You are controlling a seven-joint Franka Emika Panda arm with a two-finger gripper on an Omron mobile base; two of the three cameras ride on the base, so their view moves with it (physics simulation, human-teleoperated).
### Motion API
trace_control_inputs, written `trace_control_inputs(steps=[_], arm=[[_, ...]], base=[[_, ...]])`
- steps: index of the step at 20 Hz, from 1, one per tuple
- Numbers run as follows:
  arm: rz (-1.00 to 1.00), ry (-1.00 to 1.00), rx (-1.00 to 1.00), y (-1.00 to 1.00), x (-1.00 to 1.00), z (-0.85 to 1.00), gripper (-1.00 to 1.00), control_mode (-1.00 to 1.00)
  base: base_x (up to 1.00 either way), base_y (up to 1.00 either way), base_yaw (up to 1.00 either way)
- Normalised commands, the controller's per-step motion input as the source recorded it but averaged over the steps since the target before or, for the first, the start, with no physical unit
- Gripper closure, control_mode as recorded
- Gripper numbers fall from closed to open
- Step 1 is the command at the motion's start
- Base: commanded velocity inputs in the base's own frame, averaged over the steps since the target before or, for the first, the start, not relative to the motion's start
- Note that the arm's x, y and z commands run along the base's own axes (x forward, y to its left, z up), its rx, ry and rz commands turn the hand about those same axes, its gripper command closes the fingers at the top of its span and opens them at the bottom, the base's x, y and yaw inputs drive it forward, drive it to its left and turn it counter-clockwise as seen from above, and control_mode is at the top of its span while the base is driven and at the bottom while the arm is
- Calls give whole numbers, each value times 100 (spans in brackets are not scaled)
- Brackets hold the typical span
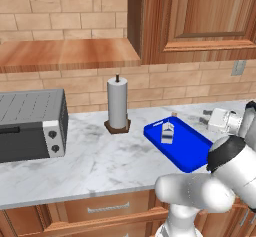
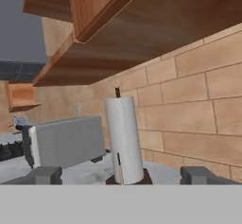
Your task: Take out the milk from the fridge and place it on the tray on the counter. Then take the sugar cube near the tray and place it in the tray.
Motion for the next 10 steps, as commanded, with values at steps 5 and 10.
trace_control_inputs(steps=[5, 10], arm=[[-28, 26, 1, 0, -31, 43, -100, -100], [-26, 21, 0, 0, -21, 26, -100, -100]], base=[[0, 0, 0], [0, 0, 0]])
